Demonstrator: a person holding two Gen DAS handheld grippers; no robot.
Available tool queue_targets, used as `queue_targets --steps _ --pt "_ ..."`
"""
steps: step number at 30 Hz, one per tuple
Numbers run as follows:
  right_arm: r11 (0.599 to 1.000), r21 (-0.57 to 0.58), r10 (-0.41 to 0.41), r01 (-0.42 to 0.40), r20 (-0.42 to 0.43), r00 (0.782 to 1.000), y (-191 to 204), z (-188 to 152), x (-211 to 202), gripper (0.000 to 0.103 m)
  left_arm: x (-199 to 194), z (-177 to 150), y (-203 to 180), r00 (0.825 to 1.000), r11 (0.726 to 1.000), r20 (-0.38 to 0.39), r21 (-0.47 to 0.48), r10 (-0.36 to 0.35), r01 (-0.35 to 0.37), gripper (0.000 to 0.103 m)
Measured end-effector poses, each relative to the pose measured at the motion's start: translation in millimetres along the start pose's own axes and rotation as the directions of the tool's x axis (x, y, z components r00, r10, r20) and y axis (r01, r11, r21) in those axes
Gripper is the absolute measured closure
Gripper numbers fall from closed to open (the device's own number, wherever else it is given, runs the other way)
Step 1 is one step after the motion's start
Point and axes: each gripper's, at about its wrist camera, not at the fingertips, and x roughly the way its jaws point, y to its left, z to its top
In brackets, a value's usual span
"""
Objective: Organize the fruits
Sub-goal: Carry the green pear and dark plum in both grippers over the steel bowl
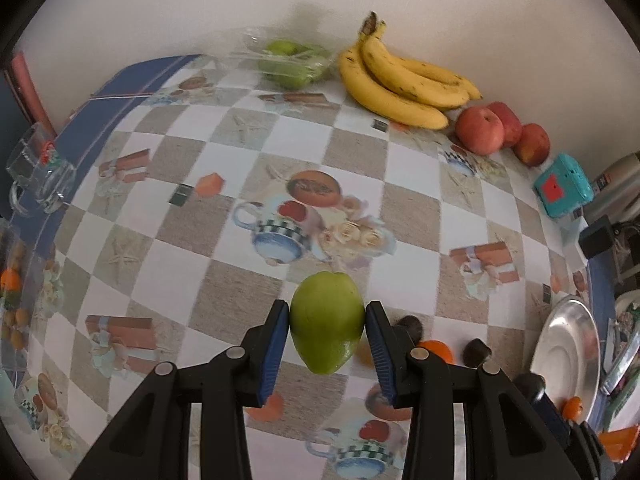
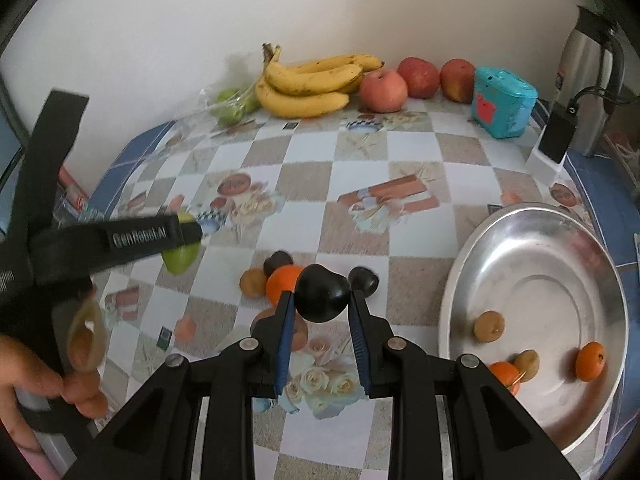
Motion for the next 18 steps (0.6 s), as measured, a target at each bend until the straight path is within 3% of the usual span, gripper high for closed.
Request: queue_targets --steps 9,18 --pt "0.994 0.107 -0.024 0.023 0.001 1.0 -28.4 12.9 -0.7 0.075 -7.3 9.0 -38.0 0.999 0.998 0.022 0.056 -0.026 0.025 0.061" --pt "0.968 0.224 -0.117 0.114 -0.001 0.993 -87.8 9.9 -12.3 0.075 -5.8 0.5 -81.8 0.996 0.988 -0.004 0.128 -0.09 0.09 0.061"
